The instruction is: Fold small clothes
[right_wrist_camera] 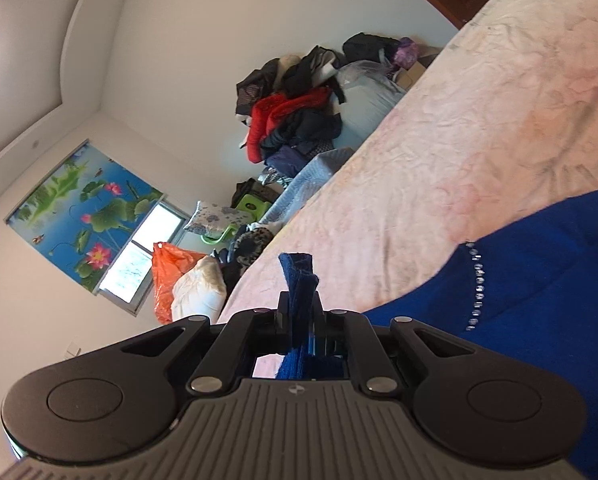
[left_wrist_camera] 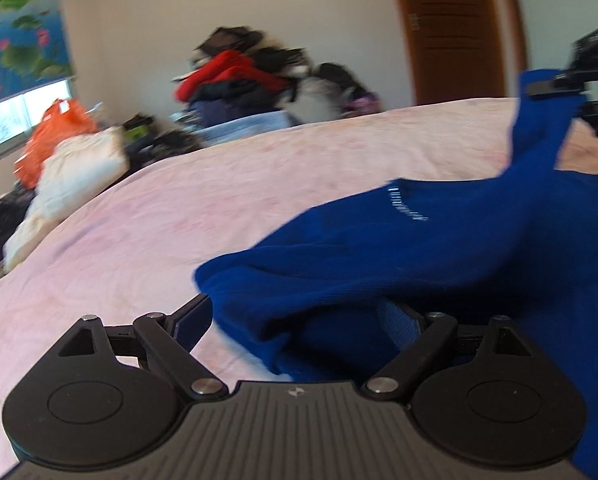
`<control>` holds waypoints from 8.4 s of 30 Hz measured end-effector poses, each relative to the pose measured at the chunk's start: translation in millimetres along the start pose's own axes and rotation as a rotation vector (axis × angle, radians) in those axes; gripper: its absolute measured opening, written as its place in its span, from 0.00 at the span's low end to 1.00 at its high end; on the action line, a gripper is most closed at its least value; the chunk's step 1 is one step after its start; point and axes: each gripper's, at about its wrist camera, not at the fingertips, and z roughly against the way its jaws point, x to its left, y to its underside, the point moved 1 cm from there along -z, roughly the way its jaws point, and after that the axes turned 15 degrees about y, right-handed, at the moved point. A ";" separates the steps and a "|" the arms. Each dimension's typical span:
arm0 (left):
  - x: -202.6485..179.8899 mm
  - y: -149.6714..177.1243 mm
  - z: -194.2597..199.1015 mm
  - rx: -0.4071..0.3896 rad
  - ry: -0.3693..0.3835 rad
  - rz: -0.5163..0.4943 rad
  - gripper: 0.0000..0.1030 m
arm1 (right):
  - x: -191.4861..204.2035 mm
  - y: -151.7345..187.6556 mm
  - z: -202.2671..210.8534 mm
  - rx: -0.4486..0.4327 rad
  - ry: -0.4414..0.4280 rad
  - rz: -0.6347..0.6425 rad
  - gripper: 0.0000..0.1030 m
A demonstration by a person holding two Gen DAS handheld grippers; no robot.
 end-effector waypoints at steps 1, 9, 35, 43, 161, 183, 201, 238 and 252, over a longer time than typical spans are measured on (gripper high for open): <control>-2.2 0.8 4.5 -0.010 0.032 -0.017 0.88 | -3.0 0.3 0.7 -0.008 0.019 0.012 0.12; 0.8 -18.4 6.4 -0.028 0.125 0.080 0.88 | -15.1 3.3 6.1 -0.019 0.060 0.058 0.12; 4.8 -16.5 -17.9 0.101 0.045 0.175 0.88 | -34.6 -0.4 4.9 -0.043 0.132 0.066 0.12; -2.2 -17.9 -19.7 0.102 0.063 0.166 0.88 | -50.5 -6.5 8.7 -0.042 0.238 0.106 0.13; -75.9 43.1 59.1 0.262 0.180 0.103 0.88 | -48.2 148.2 226.5 0.082 0.334 0.556 0.98; -78.2 46.2 77.0 0.271 0.142 0.089 0.88 | -23.2 181.3 225.8 0.169 0.266 0.611 0.98; 9.8 90.0 137.8 0.270 0.285 0.177 0.88 | -95.1 166.2 263.3 0.260 0.327 0.497 0.96; 4.9 109.1 142.2 0.363 0.689 0.416 0.12 | -70.2 204.6 233.4 0.444 0.022 0.432 0.11; 0.0 41.9 159.1 0.121 0.649 0.304 0.12 | -45.5 146.5 245.2 0.236 0.008 0.443 0.11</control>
